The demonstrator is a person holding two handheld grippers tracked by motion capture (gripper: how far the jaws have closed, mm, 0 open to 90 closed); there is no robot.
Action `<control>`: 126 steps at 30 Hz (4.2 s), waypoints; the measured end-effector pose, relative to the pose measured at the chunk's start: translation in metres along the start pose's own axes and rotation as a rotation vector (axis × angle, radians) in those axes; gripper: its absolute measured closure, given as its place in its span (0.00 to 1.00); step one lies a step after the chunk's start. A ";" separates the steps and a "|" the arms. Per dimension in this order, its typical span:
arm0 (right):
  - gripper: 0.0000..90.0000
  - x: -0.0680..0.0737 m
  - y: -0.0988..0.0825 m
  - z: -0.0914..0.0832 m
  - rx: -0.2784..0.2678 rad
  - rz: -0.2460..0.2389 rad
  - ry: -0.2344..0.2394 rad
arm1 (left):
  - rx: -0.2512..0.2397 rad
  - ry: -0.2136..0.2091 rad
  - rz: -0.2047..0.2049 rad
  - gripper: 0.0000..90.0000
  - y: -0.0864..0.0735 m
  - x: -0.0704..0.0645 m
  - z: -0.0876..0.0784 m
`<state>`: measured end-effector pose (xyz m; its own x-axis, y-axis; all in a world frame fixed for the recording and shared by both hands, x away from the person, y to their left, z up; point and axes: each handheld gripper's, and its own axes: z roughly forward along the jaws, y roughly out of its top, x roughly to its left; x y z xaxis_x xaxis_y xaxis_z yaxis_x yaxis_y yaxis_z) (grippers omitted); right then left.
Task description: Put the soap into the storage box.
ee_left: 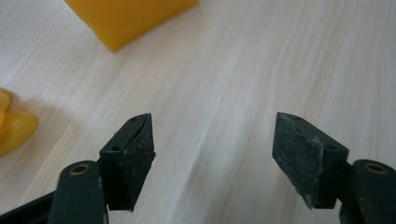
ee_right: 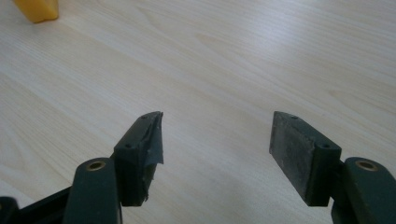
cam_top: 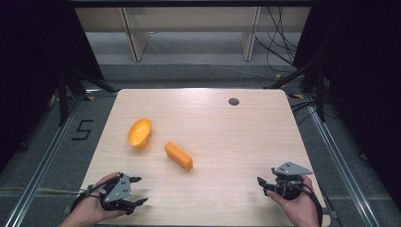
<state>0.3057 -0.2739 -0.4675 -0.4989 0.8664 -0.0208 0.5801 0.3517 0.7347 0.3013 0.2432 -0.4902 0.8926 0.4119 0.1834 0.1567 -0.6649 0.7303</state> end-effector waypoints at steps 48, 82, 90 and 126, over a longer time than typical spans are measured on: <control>0.39 0.000 -0.002 0.000 0.021 -0.006 0.010 | 0.167 -0.248 0.396 0.17 0.122 0.094 0.107; 0.39 0.000 -0.003 0.001 0.032 0.007 0.013 | 0.515 -0.345 0.411 0.63 0.142 0.086 0.144; 0.39 -0.001 -0.004 0.003 0.025 -0.012 0.027 | 0.583 -0.303 0.195 0.67 0.145 0.080 0.133; 0.39 0.000 -0.002 0.000 -0.002 -0.002 0.000 | 0.460 0.277 -0.842 0.67 0.096 0.099 0.015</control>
<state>0.3047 -0.2744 -0.4687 -0.4999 0.8658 -0.0224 0.5779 0.3527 0.7360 0.4111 0.2106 -0.4122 0.2942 0.9517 -0.0876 0.8939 -0.2415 0.3777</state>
